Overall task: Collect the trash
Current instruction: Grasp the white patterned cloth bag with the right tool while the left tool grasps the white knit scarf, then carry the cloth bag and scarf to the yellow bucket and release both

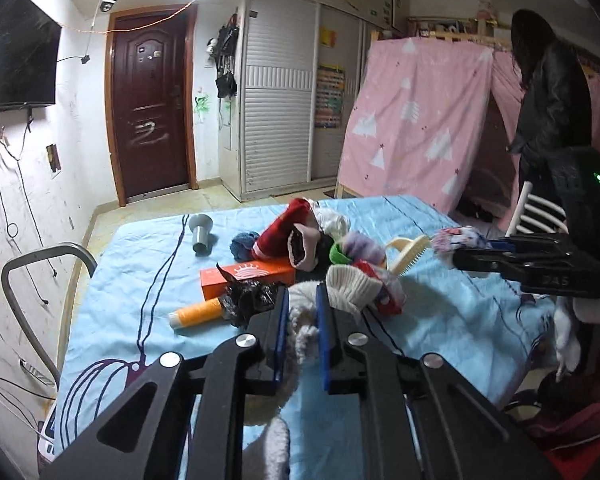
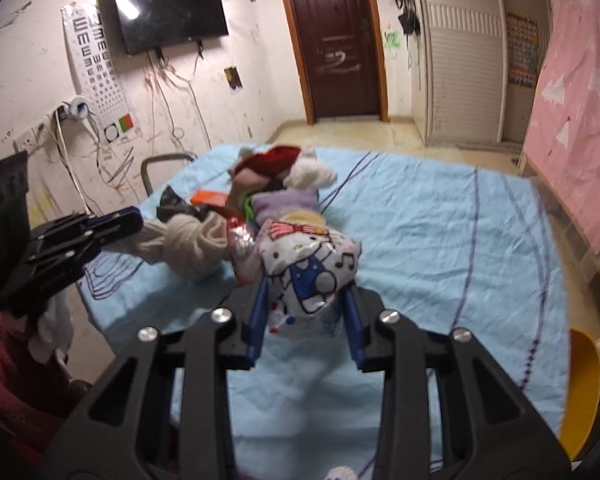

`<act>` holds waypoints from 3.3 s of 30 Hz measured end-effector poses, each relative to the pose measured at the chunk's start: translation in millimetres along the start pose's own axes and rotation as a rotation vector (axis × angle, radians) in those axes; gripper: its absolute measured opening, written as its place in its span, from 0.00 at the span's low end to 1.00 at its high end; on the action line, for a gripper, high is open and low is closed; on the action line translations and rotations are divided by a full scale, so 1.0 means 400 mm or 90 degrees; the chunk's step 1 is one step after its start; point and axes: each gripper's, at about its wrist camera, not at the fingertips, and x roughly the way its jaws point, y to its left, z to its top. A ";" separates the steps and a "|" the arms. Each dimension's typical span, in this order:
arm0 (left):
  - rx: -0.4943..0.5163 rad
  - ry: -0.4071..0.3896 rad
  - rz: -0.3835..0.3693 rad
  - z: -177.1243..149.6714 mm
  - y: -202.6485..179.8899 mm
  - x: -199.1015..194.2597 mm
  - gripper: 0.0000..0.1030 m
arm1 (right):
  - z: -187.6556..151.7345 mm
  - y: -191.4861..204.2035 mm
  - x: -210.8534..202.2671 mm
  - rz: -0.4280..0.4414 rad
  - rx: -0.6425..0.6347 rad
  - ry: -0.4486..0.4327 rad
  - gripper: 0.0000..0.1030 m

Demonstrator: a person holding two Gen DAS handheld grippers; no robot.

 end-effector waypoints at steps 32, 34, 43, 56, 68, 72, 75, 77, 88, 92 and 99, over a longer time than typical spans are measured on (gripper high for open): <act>-0.037 0.047 0.026 0.220 -0.066 -0.001 0.00 | -0.067 -0.291 -0.169 -0.024 0.166 -0.098 0.31; -0.020 0.053 0.034 0.243 -0.084 0.009 0.00 | -0.076 -0.311 -0.176 -0.026 0.175 -0.101 0.32; 0.048 0.166 0.104 0.155 -0.061 0.036 0.07 | -0.107 -0.352 -0.180 -0.014 0.181 -0.097 0.32; 0.069 0.270 0.095 0.009 -0.026 0.130 0.72 | -0.114 -0.367 -0.193 -0.034 0.182 -0.097 0.32; 0.050 0.241 0.086 0.012 -0.031 0.064 0.49 | -0.139 -0.406 -0.204 -0.057 0.202 -0.093 0.32; 0.051 0.188 0.060 0.063 -0.065 0.000 0.49 | -0.148 -0.421 -0.224 -0.072 0.210 -0.100 0.32; 0.061 0.134 0.018 0.121 -0.127 -0.032 0.49 | -0.154 -0.433 -0.244 -0.090 0.216 -0.108 0.32; 0.059 0.106 -0.022 0.164 -0.173 -0.037 0.49 | -0.160 -0.444 -0.262 -0.106 0.219 -0.115 0.32; 0.082 0.048 -0.261 0.344 -0.562 0.085 0.50 | -0.191 -0.541 -0.357 -0.204 0.244 -0.150 0.33; 0.099 0.086 -0.315 0.333 -0.691 0.150 0.50 | -0.204 -0.578 -0.392 -0.221 0.249 -0.155 0.34; 0.057 0.169 -0.355 0.284 -0.824 0.317 0.50 | -0.238 -0.654 -0.413 -0.243 0.299 -0.158 0.36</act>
